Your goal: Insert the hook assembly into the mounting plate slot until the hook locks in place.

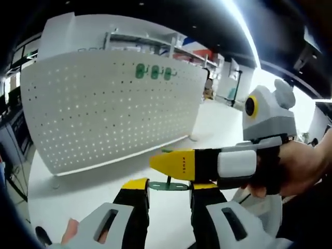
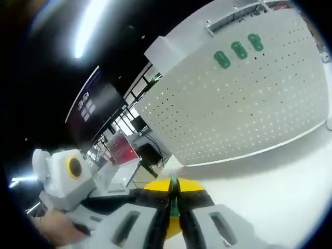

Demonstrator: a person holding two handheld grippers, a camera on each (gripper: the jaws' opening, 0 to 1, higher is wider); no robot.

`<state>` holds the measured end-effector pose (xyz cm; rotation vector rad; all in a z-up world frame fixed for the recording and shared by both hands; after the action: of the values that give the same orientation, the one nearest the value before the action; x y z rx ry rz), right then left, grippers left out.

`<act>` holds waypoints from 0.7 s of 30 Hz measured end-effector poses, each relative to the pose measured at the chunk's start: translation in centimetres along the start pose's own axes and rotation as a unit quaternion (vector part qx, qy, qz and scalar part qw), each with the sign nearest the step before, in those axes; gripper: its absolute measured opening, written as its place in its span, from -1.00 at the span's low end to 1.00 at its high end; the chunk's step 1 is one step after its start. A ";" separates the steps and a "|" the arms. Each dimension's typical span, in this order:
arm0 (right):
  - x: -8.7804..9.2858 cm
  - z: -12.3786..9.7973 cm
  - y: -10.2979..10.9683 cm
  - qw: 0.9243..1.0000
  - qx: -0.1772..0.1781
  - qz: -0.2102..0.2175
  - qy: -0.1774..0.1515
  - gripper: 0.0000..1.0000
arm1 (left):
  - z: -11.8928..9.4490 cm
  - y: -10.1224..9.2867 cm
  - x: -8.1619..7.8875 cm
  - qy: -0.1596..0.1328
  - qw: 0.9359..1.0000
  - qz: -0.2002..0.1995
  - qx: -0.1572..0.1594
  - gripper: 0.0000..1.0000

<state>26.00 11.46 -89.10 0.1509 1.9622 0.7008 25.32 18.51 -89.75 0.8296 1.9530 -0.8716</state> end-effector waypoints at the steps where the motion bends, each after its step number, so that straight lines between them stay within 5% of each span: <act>1: -0.3 -0.1 -0.1 1.000 0.001 0.004 -0.012 -0.94 | 0.0 0.0 0.2 0.006 1.000 -0.002 0.001 -0.41; 16: -1.8 -1.3 -1.2 1.000 0.003 0.003 -0.018 -0.82 | 0.2 0.8 1.7 0.027 1.000 -0.007 0.004 -0.41; 21: -2.7 -2.4 -2.3 0.999 -0.014 -0.032 0.021 -0.72 | 0.2 0.9 2.2 0.041 0.999 0.009 0.015 -0.41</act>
<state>25.69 7.50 -87.49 0.0557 1.9875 0.6947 25.16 19.38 -92.00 0.9123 2.0053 -0.8713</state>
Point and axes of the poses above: the point that each gripper's makers call its tool centre point, and the gripper's own axes: z roughly forward along the fingers, y roughly to its left, x roughly out of its underside, the point moved 6 cm from there along -z, roughly backward along the fingers, and after that the axes turned 10 degrees about x, right-handed, at the moved point
